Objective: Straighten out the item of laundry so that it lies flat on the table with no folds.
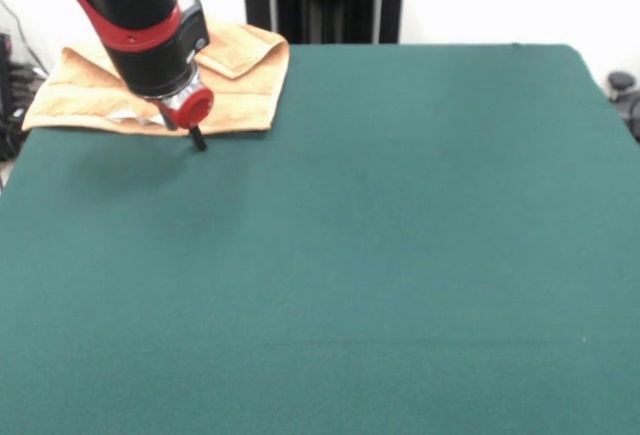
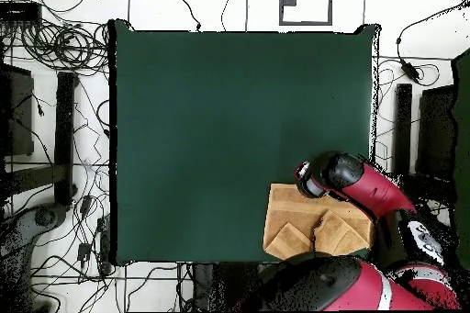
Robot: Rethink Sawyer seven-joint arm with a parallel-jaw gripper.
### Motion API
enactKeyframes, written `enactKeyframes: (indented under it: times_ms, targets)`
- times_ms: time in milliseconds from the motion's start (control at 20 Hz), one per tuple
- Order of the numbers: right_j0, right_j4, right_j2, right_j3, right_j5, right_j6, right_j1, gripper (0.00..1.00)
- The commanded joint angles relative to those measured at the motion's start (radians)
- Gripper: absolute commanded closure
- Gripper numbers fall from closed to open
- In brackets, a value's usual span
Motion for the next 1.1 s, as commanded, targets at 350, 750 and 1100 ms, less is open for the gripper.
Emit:
enactKeyframes:
  times_ms: [350, 750, 1100]
  targets:
    - [-0.035, -0.081, 0.099, -0.068, -0.388, 0.072, 0.265, 1.0]
    - [-0.023, -0.079, 0.087, -0.074, -0.374, 0.082, 0.266, 1.0]
    - [-0.022, -0.081, 0.086, -0.076, -0.372, 0.079, 0.265, 1.0]
